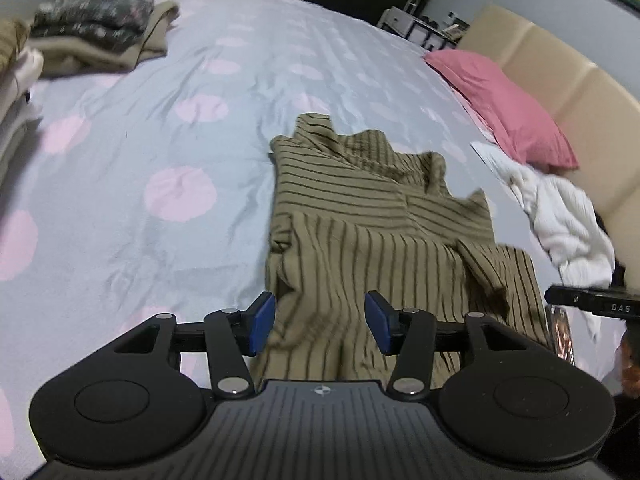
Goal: Fold clothes
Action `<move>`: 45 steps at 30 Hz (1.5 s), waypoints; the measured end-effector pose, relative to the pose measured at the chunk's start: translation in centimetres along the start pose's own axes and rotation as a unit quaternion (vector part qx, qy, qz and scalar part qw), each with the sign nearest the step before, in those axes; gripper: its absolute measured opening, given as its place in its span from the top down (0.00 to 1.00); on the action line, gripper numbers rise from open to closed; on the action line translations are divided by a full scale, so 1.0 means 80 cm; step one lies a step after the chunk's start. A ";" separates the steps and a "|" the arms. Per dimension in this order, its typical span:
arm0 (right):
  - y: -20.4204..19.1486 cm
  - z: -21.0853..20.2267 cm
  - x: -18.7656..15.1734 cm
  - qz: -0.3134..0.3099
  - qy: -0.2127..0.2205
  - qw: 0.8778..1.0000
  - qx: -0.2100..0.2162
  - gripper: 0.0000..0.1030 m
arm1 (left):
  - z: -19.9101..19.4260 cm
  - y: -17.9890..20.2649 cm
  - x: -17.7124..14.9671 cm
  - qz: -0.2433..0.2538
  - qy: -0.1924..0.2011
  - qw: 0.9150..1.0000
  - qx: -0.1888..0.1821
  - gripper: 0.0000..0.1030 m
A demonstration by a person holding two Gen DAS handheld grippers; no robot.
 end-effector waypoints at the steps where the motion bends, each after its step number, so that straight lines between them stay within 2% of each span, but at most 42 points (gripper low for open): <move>1: -0.011 -0.005 -0.003 -0.019 0.003 1.000 0.002 0.65 | -0.003 0.004 -0.004 0.006 -0.001 1.000 0.003 0.54; 4: -0.043 -0.018 -0.021 -0.058 0.009 0.998 0.015 0.65 | -0.011 0.008 -0.019 0.017 -0.010 1.000 0.016 0.53; 7: -0.074 -0.027 -0.045 -0.106 0.005 0.994 0.028 0.65 | -0.017 0.000 -0.041 0.004 -0.032 0.999 0.040 0.53; 8: -0.087 -0.030 -0.056 -0.131 0.001 0.991 0.033 0.65 | -0.018 0.007 -0.046 0.016 -0.035 0.999 0.037 0.53; 13: -0.137 -0.027 -0.103 -0.246 -0.018 0.968 0.051 0.63 | -0.023 0.043 -0.074 0.081 -0.053 0.995 0.017 0.53; 16: -0.152 -0.024 -0.123 -0.300 -0.024 0.952 0.050 0.60 | -0.025 0.066 -0.093 0.130 -0.064 0.989 0.007 0.53; 21: -0.155 -0.024 -0.144 -0.386 -0.021 0.922 0.027 0.59 | -0.015 0.099 -0.132 0.249 -0.087 0.965 0.002 0.52; 24: -0.153 -0.022 -0.153 -0.419 -0.022 0.908 0.013 0.59 | -0.008 0.111 -0.150 0.327 -0.083 0.941 0.011 0.54; 26: -0.151 -0.020 -0.157 -0.447 -0.020 0.894 -0.002 0.59 | -0.002 0.120 -0.161 0.381 -0.077 0.921 0.018 0.55; 28: -0.149 -0.016 -0.162 -0.472 -0.019 0.881 -0.018 0.61 | 0.001 0.126 -0.171 0.420 -0.074 0.904 0.020 0.64; 30: -0.147 -0.012 -0.165 -0.497 -0.018 0.867 -0.032 0.62 | 0.003 0.132 -0.176 0.442 -0.072 0.894 0.018 0.75; 31: -0.146 -0.011 -0.166 -0.506 -0.018 0.861 -0.038 0.73 | 0.002 0.135 -0.177 0.443 -0.069 0.894 0.012 0.79; 33: -0.146 -0.011 -0.168 -0.519 -0.019 0.854 -0.043 0.91 | -0.001 0.141 -0.175 0.431 -0.066 0.900 -0.003 0.93; 36: -0.149 -0.018 -0.163 -0.526 -0.009 0.849 -0.040 0.96 | -0.004 0.146 -0.166 0.414 -0.059 0.908 -0.014 0.99; 39: -0.146 -0.026 -0.152 -0.529 0.000 0.847 -0.047 0.96 | -0.012 0.154 -0.156 0.376 -0.057 0.924 -0.038 1.00; 40: -0.143 -0.029 -0.147 -0.526 0.003 0.849 -0.053 0.97 | -0.017 0.159 -0.152 0.354 -0.053 0.932 -0.057 1.00; 42: -0.137 -0.034 -0.138 -0.519 0.006 0.852 -0.062 0.97 | -0.022 0.167 -0.145 0.322 -0.050 0.942 -0.080 1.00; 45: -0.126 -0.042 -0.129 -0.503 0.003 0.862 -0.066 0.97 | -0.022 0.177 -0.143 0.296 -0.056 0.948 -0.105 1.00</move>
Point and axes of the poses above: each gripper's, at about its wrist camera, not at the fingertips, and z roughly the way its jaws point, y to its right, x to its top, the point moved 10 cm from there along z, roughly the way its jaws point, and after that the axes turned 8 degrees about y, right-handed, at the moved point
